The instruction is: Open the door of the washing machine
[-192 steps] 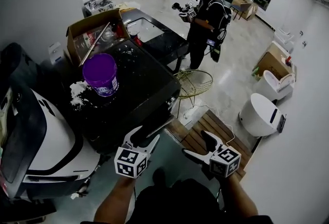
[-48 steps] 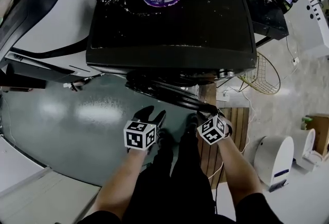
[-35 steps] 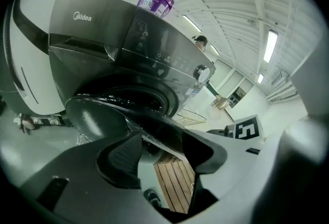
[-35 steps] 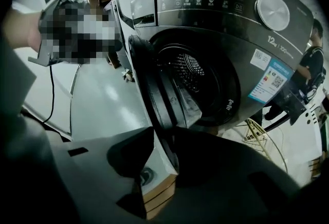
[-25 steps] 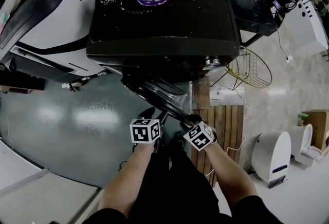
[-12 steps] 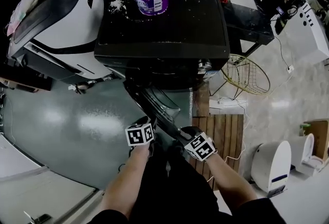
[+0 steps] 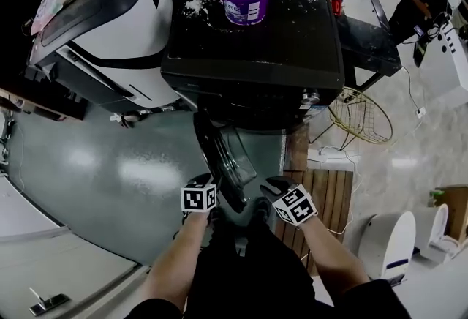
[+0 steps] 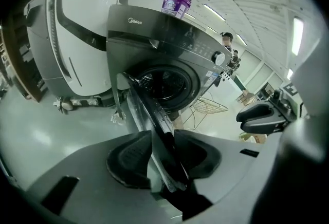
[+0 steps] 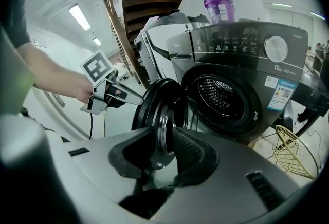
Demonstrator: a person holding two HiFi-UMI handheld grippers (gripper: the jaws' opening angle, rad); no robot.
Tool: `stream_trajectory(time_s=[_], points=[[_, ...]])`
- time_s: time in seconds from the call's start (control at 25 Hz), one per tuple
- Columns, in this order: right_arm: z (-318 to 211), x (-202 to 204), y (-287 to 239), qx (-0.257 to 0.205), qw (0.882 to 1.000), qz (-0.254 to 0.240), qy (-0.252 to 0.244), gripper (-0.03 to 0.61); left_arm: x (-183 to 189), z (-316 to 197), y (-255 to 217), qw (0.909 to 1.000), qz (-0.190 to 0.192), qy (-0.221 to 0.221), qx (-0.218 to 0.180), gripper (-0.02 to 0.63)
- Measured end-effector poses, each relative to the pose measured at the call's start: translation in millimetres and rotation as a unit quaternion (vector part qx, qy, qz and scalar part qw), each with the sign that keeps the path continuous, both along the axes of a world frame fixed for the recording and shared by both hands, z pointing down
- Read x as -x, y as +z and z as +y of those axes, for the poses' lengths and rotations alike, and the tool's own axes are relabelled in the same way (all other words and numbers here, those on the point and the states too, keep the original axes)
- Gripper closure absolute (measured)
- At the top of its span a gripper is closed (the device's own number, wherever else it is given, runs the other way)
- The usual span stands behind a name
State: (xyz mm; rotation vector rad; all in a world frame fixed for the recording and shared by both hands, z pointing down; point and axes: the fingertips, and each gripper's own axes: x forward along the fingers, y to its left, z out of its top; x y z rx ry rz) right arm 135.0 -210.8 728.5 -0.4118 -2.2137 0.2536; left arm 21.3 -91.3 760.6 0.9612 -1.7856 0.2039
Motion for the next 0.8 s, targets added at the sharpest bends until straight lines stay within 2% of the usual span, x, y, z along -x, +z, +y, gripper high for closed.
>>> stream_trajectory(time_s=[0.24, 0.8], points=[[36.6, 5.3, 0.7, 0.008, 1.0, 0.014, -0.003, 0.465, 8.1, 42.1, 0.1, 0.9989, -0.031, 0.03, 0.016, 0.494], [116.3, 24.5, -11.2, 0.023, 0.999, 0.021, 0.033, 0.468, 61.3, 142.0, 6.0, 0.9984, -0.052, 0.017, 0.012, 0.509]])
